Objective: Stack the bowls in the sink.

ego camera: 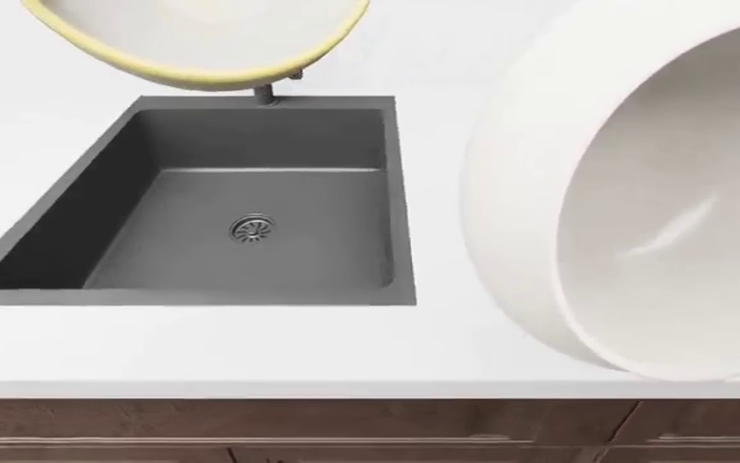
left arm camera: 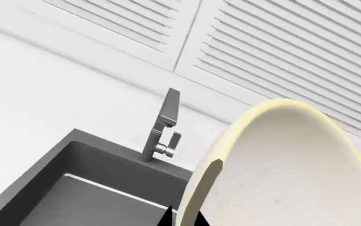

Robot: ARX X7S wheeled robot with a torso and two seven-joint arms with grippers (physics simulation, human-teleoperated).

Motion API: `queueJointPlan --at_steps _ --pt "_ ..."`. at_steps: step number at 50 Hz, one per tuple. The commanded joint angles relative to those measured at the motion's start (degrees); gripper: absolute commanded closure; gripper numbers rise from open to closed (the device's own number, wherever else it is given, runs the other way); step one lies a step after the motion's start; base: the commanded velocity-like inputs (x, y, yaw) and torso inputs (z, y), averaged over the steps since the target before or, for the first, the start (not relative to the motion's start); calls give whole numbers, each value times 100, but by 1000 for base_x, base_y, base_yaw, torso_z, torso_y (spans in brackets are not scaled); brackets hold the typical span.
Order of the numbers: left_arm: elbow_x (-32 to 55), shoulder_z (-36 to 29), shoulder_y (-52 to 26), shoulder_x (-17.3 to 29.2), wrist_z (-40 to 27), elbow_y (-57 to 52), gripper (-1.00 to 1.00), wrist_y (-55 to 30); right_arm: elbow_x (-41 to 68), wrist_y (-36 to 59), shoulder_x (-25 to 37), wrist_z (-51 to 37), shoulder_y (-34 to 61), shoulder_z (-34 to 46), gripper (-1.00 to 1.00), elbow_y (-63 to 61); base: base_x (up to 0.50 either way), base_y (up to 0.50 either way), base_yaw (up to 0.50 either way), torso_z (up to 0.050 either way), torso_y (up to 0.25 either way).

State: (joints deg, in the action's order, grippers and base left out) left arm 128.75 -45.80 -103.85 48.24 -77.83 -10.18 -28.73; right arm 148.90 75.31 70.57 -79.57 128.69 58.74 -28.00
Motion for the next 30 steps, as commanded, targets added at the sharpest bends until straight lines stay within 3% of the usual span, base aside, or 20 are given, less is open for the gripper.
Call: queueJointPlan --at_steps 1,30 --pt "1 69 -23 129 17 -13 100 54 -79 70 -66 5 -17 -86 100 20 82 500 0 0 0" --pt "40 84 14 256 -20 -131 100 117 -19 -46 45 -112 -218 9 100 -13 84 480 0 0 0"
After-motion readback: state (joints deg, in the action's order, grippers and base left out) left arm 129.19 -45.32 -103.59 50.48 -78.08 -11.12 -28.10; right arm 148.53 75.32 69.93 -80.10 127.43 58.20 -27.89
